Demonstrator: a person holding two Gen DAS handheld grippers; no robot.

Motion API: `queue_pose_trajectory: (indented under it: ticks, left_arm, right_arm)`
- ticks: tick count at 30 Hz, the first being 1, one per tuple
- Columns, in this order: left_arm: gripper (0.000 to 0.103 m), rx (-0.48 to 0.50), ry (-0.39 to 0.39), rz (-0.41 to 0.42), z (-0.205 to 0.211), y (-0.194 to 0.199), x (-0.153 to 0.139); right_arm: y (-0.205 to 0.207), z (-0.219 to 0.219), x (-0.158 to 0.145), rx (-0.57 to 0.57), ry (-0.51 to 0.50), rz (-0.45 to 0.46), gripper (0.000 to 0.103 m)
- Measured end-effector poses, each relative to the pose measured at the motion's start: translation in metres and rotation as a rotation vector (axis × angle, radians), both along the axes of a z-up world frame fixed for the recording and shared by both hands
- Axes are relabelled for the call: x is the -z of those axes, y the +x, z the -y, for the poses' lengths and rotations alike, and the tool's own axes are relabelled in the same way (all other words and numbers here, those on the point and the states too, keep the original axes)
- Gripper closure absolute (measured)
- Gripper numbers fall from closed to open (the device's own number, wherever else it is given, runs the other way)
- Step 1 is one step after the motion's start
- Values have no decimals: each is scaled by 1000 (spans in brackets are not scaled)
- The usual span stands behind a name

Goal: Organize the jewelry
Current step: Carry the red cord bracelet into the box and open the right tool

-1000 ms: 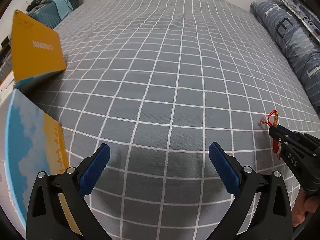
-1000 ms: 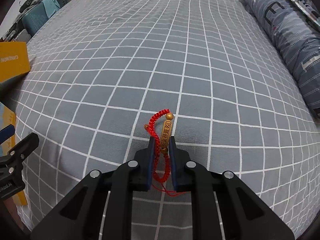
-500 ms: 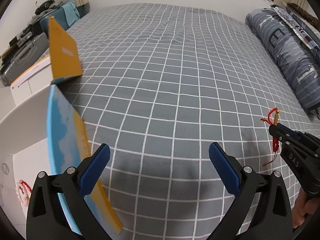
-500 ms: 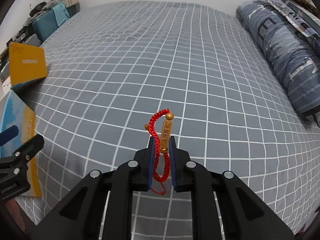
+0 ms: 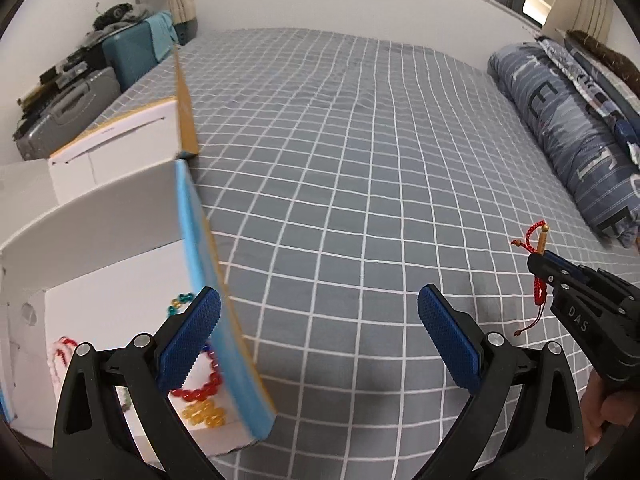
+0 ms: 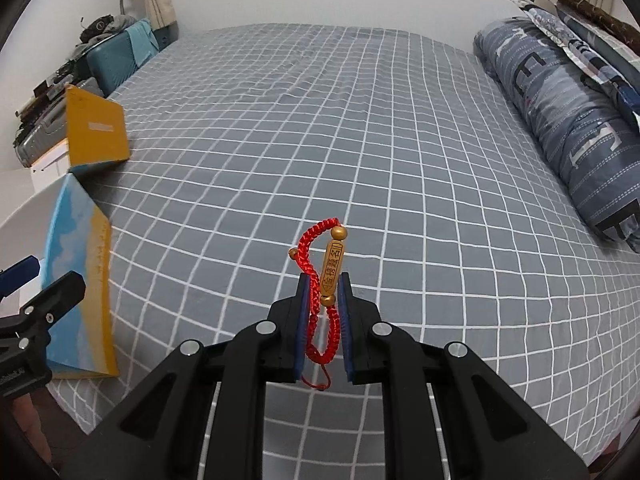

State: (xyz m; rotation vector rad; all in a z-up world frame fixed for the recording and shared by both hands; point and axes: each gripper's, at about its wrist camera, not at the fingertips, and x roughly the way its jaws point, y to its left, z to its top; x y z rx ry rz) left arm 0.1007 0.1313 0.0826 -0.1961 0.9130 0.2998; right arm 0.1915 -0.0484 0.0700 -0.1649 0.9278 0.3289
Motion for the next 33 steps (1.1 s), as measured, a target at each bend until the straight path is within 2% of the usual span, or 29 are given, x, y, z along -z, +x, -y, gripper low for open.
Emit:
queue_pose_trajectory:
  ticks: [11,15,28,33]
  left_arm:
    - [6,-127,-21,62,-51,-55,-37]
    - [6,-182,11,72,-79,-77,-46]
    - [6,-361,68,54,-184,-150,-41]
    - [6,-415,67,39,-215,-172,-34]
  right_arm:
    - [-33,-55,-32,-91,44,34,90]
    - [-47,-90,-40,-138,56,43,90]
    - [-101,-218,-51,-338,117,63,90]
    - [-115,-265,-32,-406,93,31,90]
